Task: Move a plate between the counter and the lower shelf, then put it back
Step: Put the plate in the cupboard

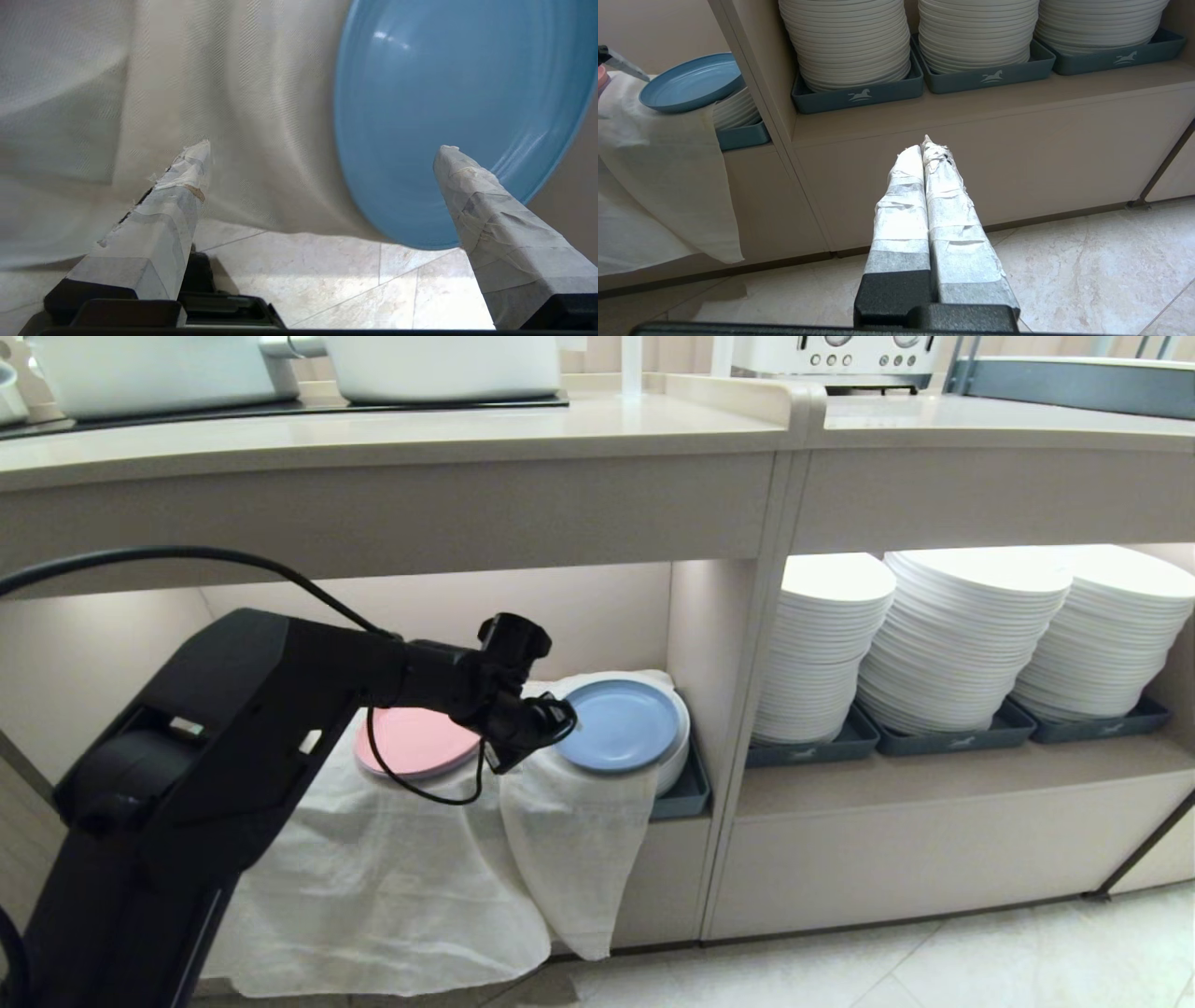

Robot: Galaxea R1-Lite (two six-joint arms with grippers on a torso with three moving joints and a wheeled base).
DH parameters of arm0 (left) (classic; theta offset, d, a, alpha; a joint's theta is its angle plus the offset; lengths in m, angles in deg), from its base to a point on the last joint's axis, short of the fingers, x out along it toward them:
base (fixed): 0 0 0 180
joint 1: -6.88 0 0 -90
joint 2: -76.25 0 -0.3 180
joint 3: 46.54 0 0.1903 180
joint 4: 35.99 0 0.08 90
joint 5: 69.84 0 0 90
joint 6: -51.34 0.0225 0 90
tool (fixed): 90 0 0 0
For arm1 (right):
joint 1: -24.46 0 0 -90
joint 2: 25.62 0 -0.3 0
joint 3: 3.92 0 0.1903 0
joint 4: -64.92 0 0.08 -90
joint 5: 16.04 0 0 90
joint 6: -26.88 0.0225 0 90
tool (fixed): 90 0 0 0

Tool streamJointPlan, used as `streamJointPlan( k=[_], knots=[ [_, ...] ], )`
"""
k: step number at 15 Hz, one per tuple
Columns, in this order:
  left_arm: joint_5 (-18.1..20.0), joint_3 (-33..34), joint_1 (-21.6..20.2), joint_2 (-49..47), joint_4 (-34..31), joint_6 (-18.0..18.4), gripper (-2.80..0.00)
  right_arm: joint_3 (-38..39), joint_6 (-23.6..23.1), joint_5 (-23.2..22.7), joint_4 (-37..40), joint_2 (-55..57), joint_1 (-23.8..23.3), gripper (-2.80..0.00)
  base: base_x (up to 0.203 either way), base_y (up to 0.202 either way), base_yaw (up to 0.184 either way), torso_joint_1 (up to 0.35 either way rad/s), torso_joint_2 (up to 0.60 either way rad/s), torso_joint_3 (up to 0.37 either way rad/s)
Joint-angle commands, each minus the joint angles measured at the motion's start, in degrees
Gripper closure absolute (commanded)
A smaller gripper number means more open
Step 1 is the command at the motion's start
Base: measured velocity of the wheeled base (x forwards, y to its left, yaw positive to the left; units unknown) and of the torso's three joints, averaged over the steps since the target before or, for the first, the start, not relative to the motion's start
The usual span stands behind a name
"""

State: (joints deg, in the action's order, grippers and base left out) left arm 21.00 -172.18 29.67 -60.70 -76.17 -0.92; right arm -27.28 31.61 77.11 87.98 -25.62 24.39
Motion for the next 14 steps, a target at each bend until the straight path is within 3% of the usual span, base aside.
streamJointPlan(
  k=[1, 11, 12, 14],
  knots=[
    [-0.9, 2.5, 0.1, 1.5, -0.1, -0.3, -2.8, 0.0, 0.0, 0.0, 0.0, 0.0, 0.0, 0.0, 0.0, 0.0, 0.0, 0.0, 0.0, 0.0],
    [-2.2, 9.7, 1.3, 6.2, 0.5, -2.3, -2.8, 0.0, 0.0, 0.0, 0.0, 0.0, 0.0, 0.0, 0.0, 0.0, 0.0, 0.0, 0.0, 0.0],
    [-2.2, 10.7, 1.5, 6.8, 0.5, -2.3, 0.0, 0.0, 0.0, 0.0, 0.0, 0.0, 0.0, 0.0, 0.0, 0.0, 0.0, 0.0, 0.0, 0.0],
    [-2.3, 12.4, 1.7, 7.8, 0.5, -2.4, 0.0, 0.0, 0.0, 0.0, 0.0, 0.0, 0.1, 0.0, 0.0, 0.0, 0.0, 0.0, 0.0, 0.0]
  ],
)
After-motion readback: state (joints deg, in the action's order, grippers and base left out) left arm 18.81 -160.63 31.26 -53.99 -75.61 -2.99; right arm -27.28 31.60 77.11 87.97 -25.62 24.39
